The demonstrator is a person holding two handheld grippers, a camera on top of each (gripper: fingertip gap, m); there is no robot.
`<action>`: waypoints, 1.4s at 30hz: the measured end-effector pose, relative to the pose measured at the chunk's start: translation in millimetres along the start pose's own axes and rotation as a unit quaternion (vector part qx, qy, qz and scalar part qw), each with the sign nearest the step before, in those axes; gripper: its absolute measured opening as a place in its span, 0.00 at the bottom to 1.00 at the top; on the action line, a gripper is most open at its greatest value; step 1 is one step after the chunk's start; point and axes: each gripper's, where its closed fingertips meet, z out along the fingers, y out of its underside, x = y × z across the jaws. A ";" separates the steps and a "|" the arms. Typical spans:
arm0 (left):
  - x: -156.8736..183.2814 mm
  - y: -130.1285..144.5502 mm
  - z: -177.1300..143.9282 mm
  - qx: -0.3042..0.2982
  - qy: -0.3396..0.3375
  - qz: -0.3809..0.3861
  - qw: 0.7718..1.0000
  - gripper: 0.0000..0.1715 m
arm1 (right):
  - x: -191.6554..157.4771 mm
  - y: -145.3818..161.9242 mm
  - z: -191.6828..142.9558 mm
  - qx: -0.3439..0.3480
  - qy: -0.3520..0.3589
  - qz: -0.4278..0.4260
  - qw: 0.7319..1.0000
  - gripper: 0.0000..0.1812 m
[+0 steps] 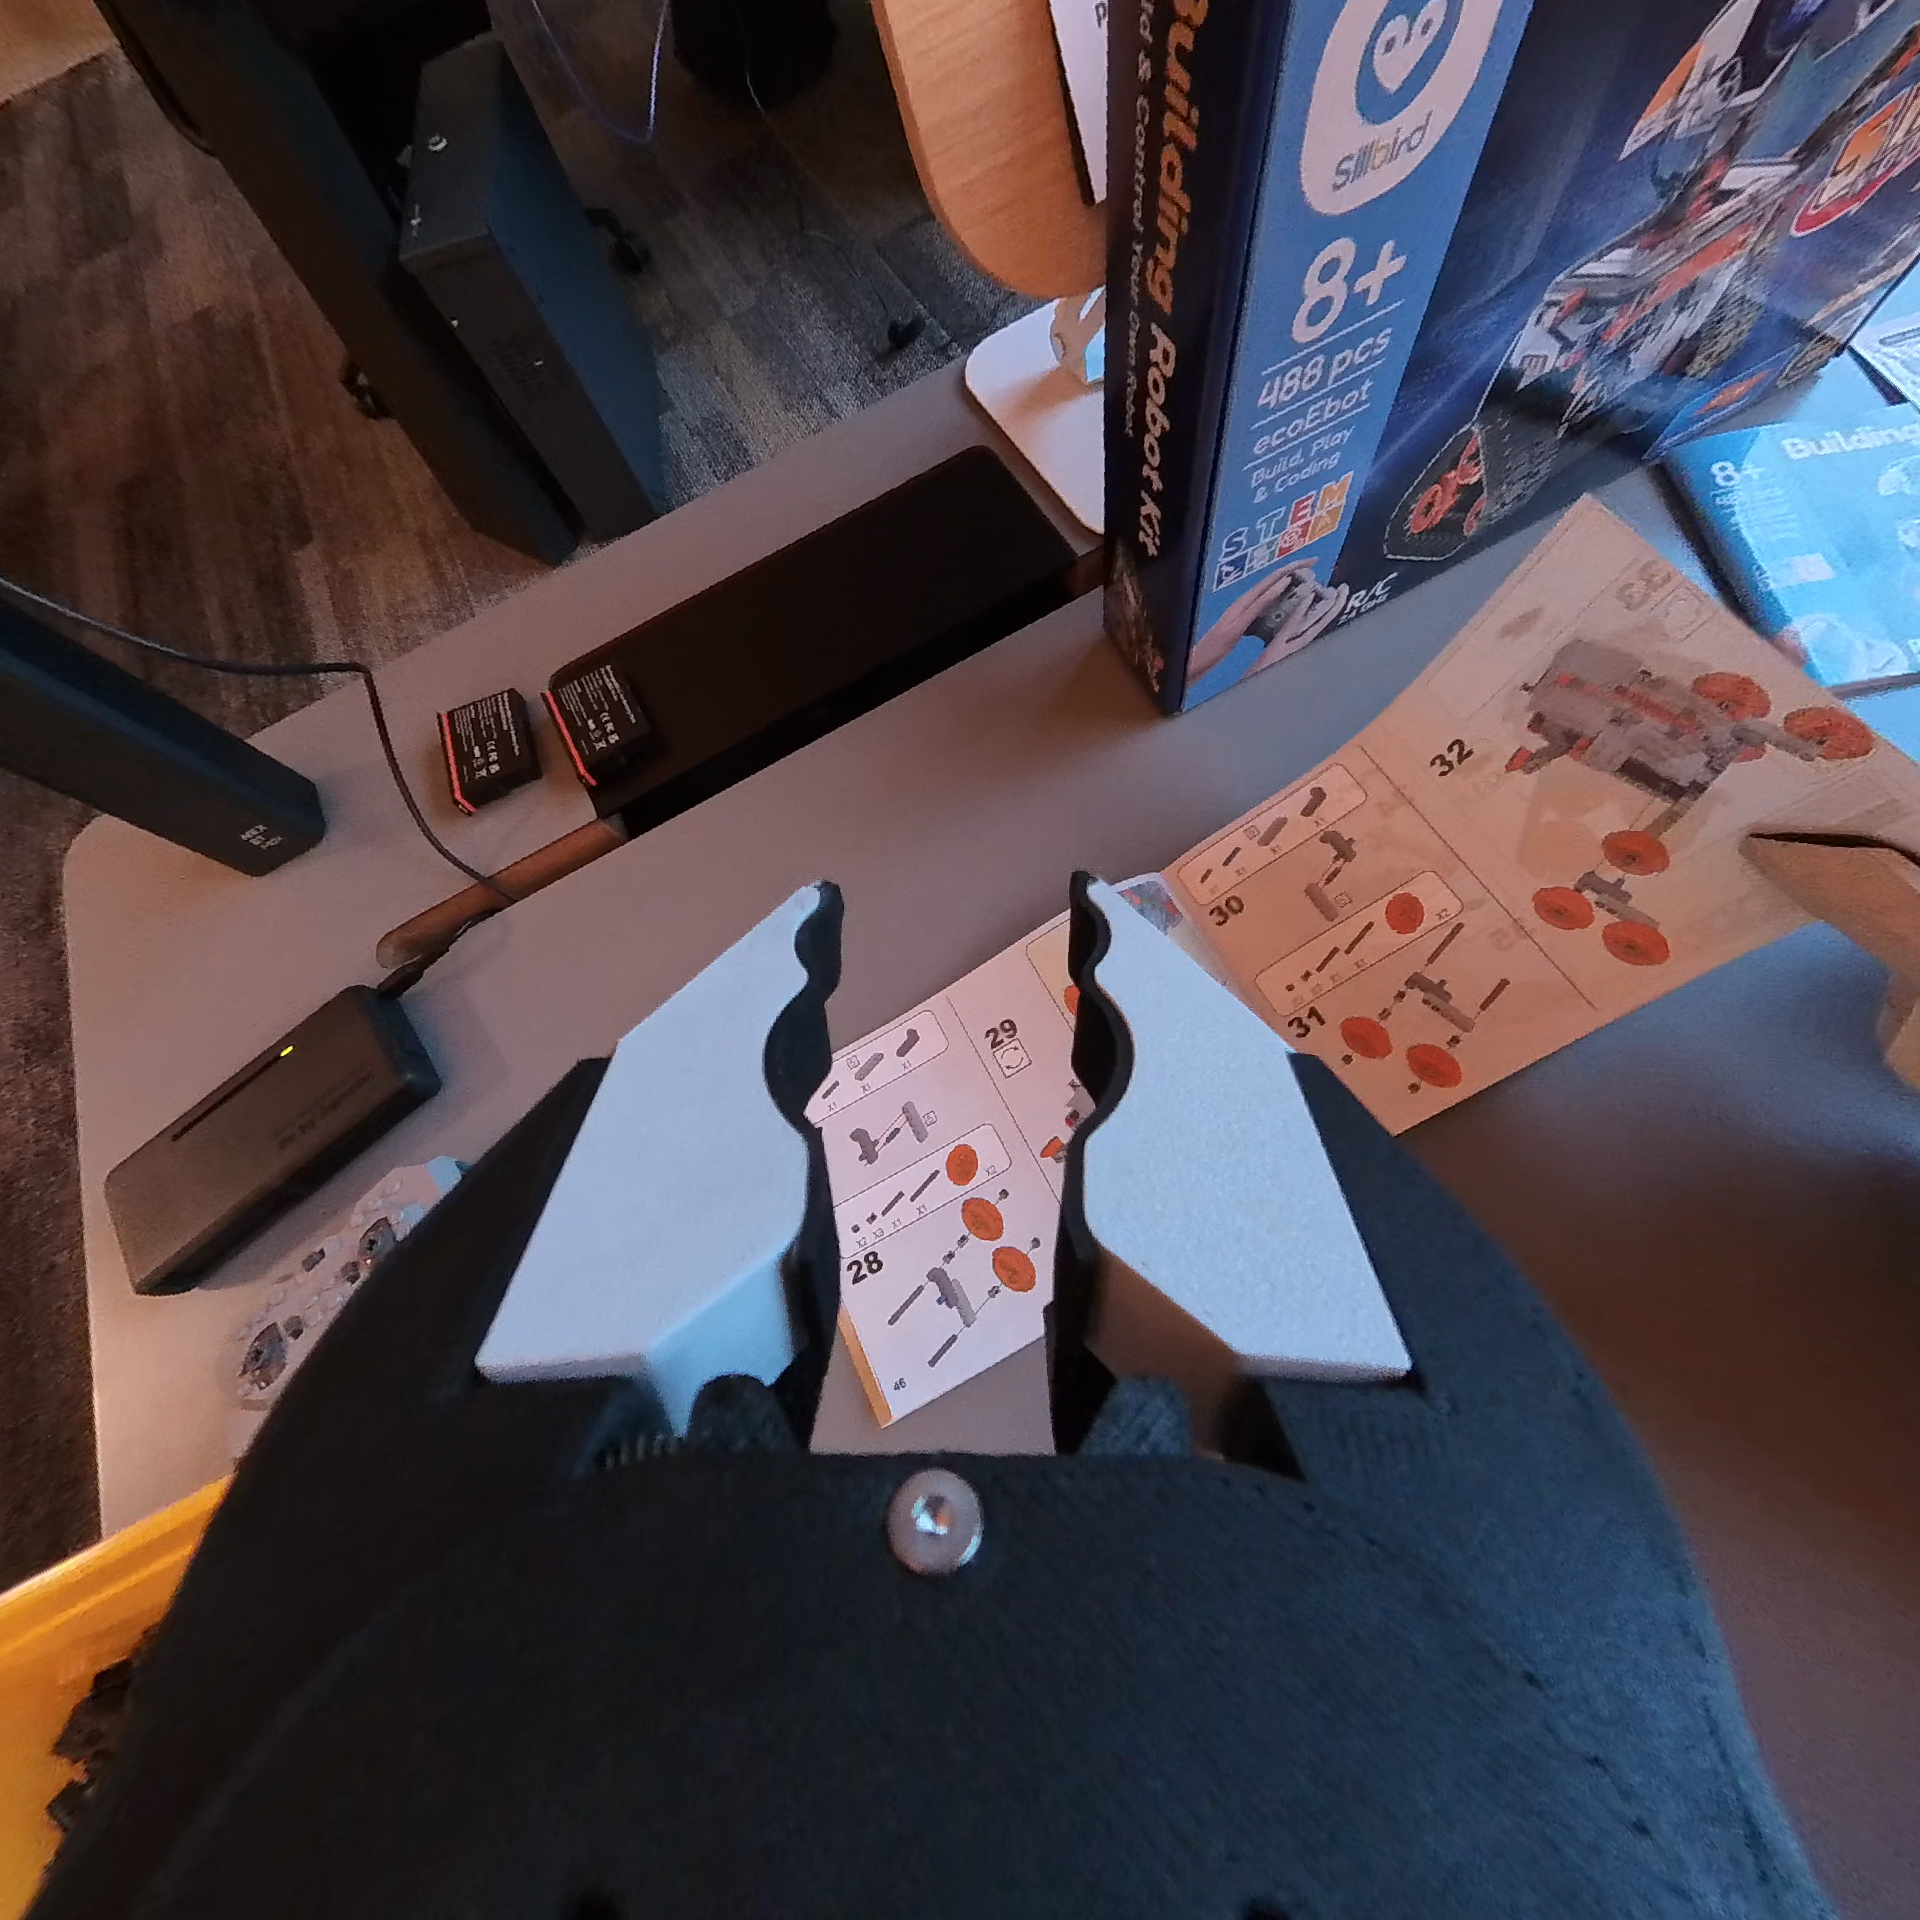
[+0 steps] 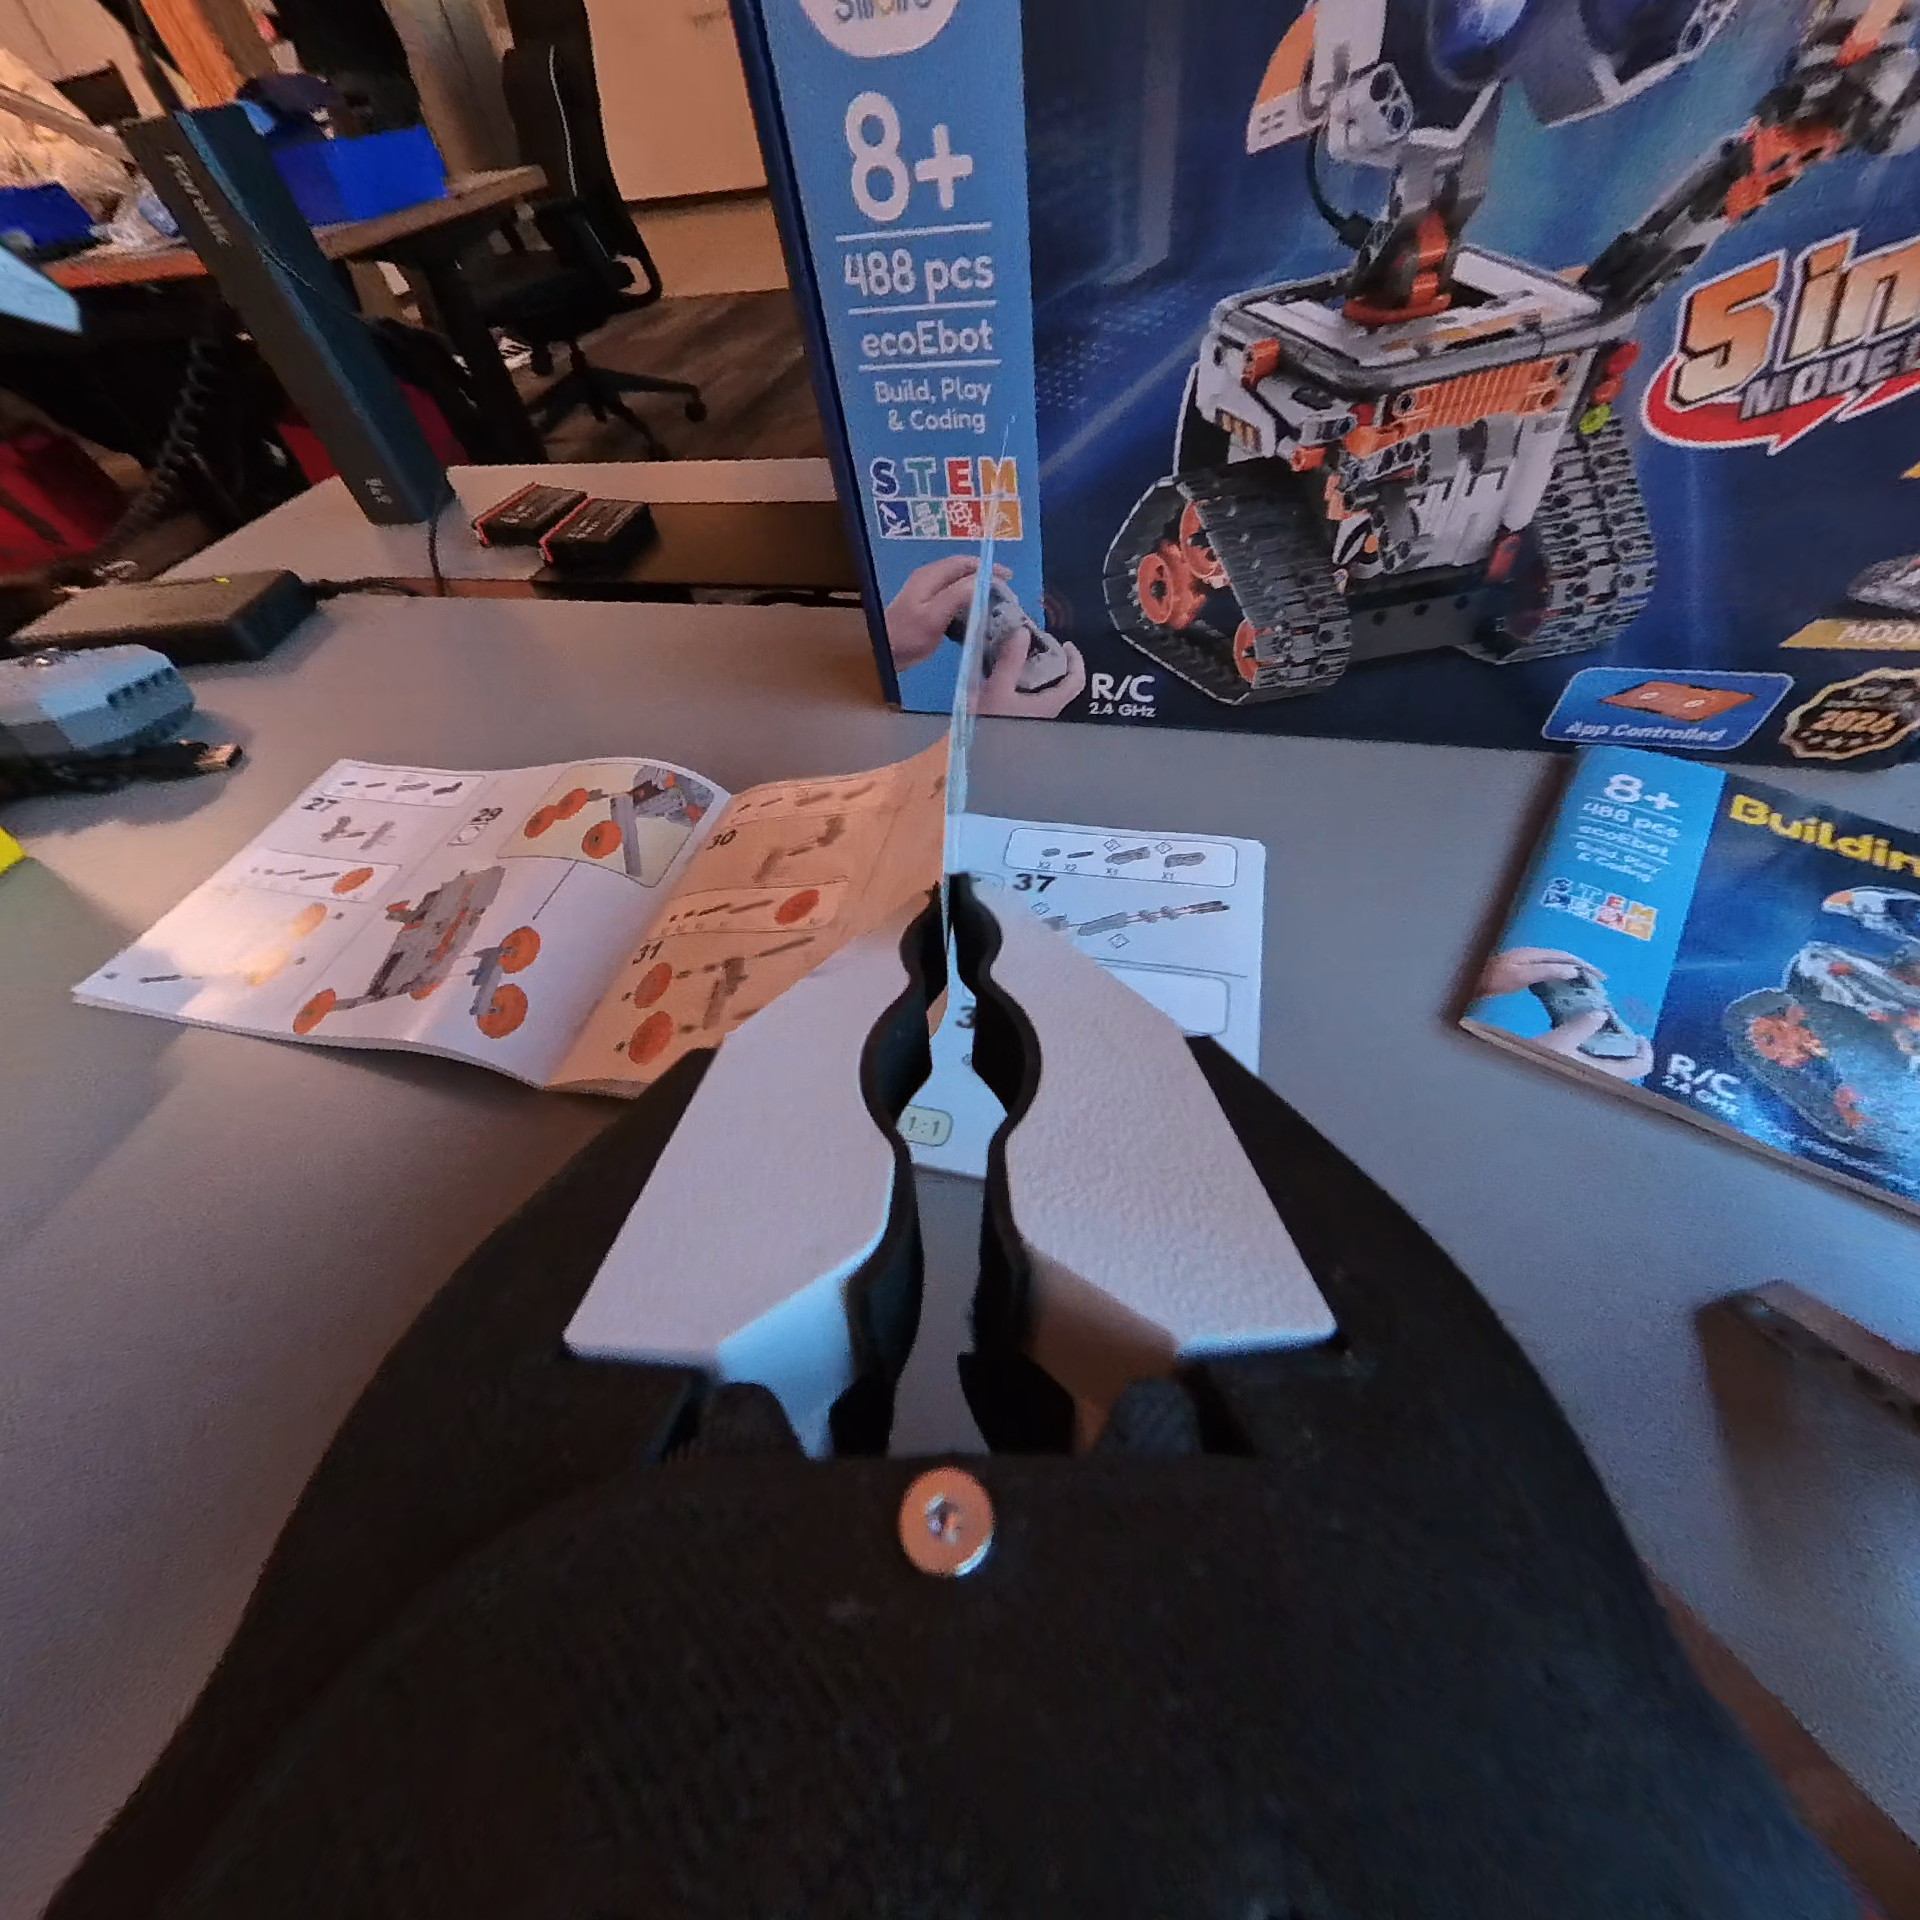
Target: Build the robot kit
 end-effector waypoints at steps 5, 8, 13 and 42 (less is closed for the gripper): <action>-1.8 4.8 5.2 -0.010 0.002 -0.004 1.000 0.25 | -5.1 2.4 1.0 -0.004 -0.015 0.015 1.000 0.00; -3.2 6.6 6.0 -0.013 0.001 -0.006 1.000 0.25 | -4.8 1.4 0.3 -0.003 -0.018 0.023 1.000 0.00; -4.1 5.4 3.8 -0.012 -0.004 -0.004 1.000 0.25 | -6.2 2.1 0.6 -0.005 -0.026 0.033 0.999 0.00; 5.7 2.5 4.0 -0.025 -0.021 0.020 0.999 0.26 | -27.9 2.8 1.9 -0.016 -0.056 0.006 0.998 0.00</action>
